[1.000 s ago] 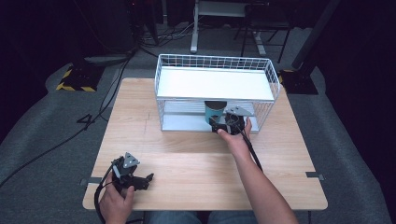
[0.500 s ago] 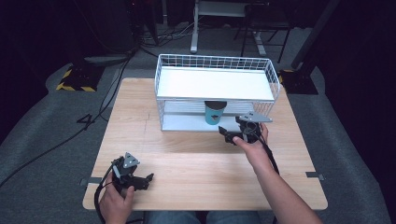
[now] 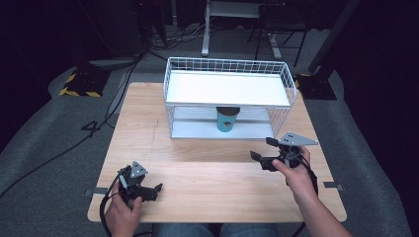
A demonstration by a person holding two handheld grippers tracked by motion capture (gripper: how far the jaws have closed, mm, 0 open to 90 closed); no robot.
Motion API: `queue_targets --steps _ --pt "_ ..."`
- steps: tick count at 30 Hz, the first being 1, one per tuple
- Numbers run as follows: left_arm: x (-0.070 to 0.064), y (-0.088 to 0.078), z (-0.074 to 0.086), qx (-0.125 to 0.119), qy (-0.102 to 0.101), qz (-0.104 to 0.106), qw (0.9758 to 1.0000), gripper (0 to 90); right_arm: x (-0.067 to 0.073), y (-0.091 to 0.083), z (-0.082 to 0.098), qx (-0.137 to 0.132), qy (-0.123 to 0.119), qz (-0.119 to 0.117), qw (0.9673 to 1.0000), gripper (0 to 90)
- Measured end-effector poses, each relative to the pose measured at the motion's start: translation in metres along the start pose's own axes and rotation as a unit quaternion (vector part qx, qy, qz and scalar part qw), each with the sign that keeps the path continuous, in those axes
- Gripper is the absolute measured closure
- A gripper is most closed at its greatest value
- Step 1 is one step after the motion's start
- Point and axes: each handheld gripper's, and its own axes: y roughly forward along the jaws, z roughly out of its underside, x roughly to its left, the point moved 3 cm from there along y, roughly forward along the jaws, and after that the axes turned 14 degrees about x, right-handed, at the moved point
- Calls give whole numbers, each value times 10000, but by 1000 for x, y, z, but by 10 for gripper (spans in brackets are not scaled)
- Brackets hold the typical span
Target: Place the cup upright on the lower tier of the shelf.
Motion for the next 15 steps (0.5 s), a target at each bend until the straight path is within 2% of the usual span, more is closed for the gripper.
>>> queue_targets --steps 6,10,15 --pt "0 0 0 0 -9 1 10000 2 -3 -17 14 82 -47 -53 9999 158" --pt "0 0 0 1 -10 1 10000 2 -6 -27 26 213 -27 -303 9993 158" --pt "0 0 0 1 -16 4 10000 2 -6 -37 40 283 -160 -287 9991 157"
